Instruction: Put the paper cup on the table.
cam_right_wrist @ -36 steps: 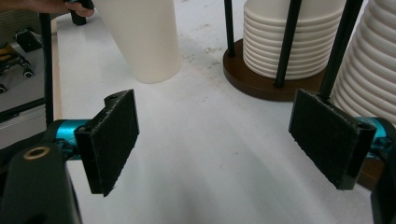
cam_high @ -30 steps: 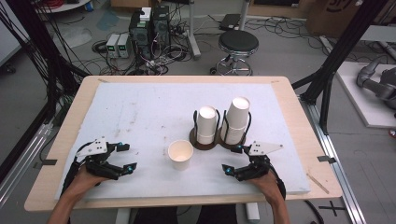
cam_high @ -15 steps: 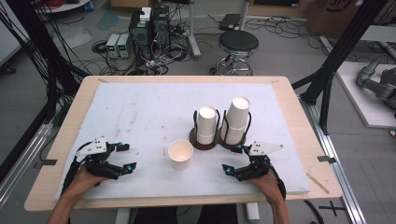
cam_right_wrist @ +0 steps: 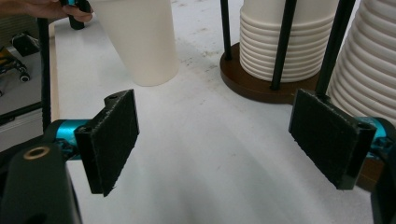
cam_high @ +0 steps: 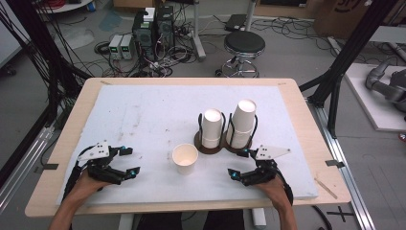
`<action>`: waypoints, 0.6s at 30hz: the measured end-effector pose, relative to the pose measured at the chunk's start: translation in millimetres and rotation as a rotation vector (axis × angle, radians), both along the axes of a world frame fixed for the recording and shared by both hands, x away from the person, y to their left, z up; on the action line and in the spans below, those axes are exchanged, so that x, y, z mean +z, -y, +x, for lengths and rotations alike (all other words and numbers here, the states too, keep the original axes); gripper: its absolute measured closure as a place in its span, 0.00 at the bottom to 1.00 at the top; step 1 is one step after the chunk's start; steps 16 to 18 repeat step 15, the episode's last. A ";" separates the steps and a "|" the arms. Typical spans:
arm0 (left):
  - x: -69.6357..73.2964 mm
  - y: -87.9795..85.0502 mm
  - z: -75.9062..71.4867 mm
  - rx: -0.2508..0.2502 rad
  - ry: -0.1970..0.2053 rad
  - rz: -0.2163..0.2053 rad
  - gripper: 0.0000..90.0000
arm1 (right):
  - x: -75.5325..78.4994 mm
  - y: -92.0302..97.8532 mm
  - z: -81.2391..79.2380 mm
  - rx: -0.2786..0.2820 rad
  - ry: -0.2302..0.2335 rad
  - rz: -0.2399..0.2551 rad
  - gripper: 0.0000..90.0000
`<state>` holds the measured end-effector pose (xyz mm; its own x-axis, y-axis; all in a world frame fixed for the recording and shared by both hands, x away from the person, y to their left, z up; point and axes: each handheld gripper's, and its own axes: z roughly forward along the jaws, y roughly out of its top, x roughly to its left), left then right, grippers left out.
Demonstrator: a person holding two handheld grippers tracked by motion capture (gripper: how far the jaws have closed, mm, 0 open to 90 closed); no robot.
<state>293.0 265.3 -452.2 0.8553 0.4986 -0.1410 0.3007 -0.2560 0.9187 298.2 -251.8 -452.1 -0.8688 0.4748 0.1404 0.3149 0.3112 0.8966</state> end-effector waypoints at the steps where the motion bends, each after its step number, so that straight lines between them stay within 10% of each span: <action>1: 0.0 0.1 0.0 -0.002 0.003 0.001 0.16 | 0.0 0.1 0.0 0.001 0.000 0.000 0.18; 18: -0.1 -0.5 0.0 0.006 0.000 -0.005 0.16 | -0.1 0.6 0.5 0.002 -0.009 0.005 0.18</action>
